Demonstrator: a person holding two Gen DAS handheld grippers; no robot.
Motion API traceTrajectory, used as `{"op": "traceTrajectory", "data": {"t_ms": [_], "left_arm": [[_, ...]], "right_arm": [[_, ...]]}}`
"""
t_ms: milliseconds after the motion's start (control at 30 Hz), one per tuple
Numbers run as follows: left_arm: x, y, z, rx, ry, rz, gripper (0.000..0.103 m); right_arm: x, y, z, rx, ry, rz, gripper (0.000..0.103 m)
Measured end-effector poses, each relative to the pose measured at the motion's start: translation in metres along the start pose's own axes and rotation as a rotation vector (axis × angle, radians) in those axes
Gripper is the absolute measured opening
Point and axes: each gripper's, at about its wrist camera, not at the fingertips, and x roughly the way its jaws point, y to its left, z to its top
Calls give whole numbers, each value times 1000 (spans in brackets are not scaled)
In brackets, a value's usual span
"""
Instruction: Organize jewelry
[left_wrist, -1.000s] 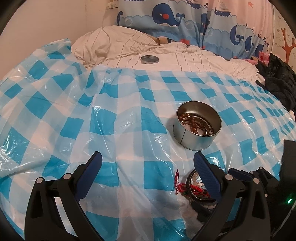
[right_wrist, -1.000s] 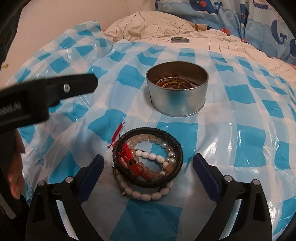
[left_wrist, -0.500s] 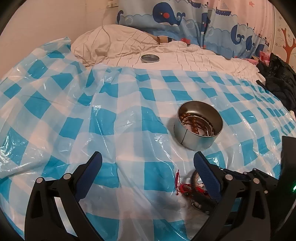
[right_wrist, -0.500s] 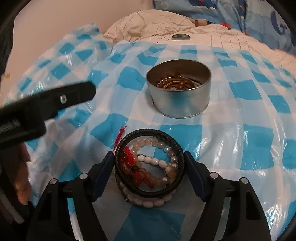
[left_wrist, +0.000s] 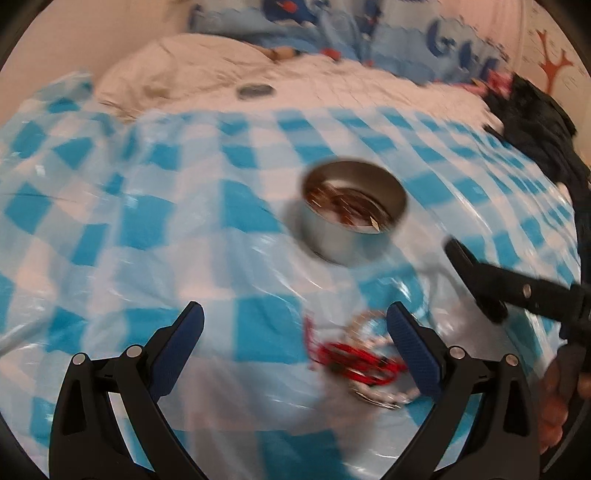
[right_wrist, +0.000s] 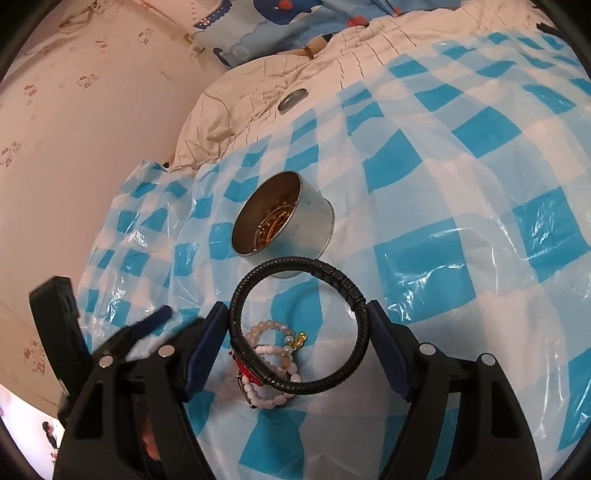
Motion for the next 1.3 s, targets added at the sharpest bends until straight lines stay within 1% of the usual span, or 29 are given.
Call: {"op": "traceTrajectory", "data": {"t_ms": [100, 167, 233, 267, 333, 400, 433, 533, 633, 667, 700, 733, 767, 800, 833, 867, 900, 933, 1000, 1033, 1100, 1133, 1167, 1200, 1267, 1300], "left_arm": [[11, -3, -4, -10, 33, -18, 95], [14, 6, -3, -60, 30, -8, 95], [15, 22, -1, -141, 28, -26, 95], [15, 32, -1, -197, 28, -48, 95], [16, 45, -1, -273, 27, -83, 95], [17, 50, -2, -306, 26, -103, 95], [18, 49, -2, -303, 27, -102, 95], [22, 38, -1, -250, 23, -83, 95], [24, 22, -2, -156, 11, -44, 95], [26, 17, -2, -126, 8, -32, 93], [28, 16, -3, -114, 9, -34, 88], [30, 14, -4, -104, 25, -40, 73], [38, 12, -5, -93, 80, -48, 48], [42, 12, -5, -81, 105, -51, 38], [42, 10, -5, -64, 112, -47, 23], [41, 11, -4, -64, 115, -50, 12], [39, 15, -2, -84, 119, -82, 7], [35, 19, -1, -114, 121, -125, 3], [23, 24, 4, -146, 98, -192, 3], [20, 25, 5, -153, 90, -210, 3], [6, 27, 10, -177, 59, -274, 3], [2, 26, 11, -182, 47, -293, 3], [-6, 28, 13, -197, 26, -331, 3], [-11, 31, 14, -215, 13, -374, 3], [-21, 40, 16, -274, -22, -511, 3], [-26, 42, 16, -273, -33, -505, 3]], "right_arm": [[-2, 1, -3, -11, 3, 7, 74], [-1, 3, -4, -19, 9, 7, 74], [0, 3, -5, -18, 14, 10, 74], [0, 3, -5, -19, 16, 11, 74], [2, 3, -6, -21, 21, 10, 74], [3, 3, -7, -22, 26, 10, 74], [3, 4, -7, -25, 29, 11, 74], [5, 5, -8, -31, 34, 10, 74], [7, 6, -9, -33, 40, 9, 74], [7, 6, -9, -33, 41, 9, 74], [7, 6, -9, -33, 42, 9, 74], [8, 6, -9, -34, 43, 9, 74], [8, 6, -9, -35, 44, 9, 74], [8, 6, -9, -34, 43, 9, 74], [8, 6, -9, -35, 42, 10, 74], [8, 6, -9, -35, 42, 10, 74], [7, 6, -9, -36, 40, 11, 74], [7, 7, -9, -36, 40, 11, 74], [7, 7, -9, -37, 39, 12, 74], [7, 7, -9, -38, 39, 13, 74], [7, 7, -9, -39, 41, 14, 74], [8, 7, -9, -39, 41, 13, 74], [8, 7, -9, -39, 41, 13, 74], [8, 7, -9, -39, 40, 13, 74], [8, 7, -9, -39, 39, 14, 74], [8, 7, -9, -41, 39, 14, 74]]}}
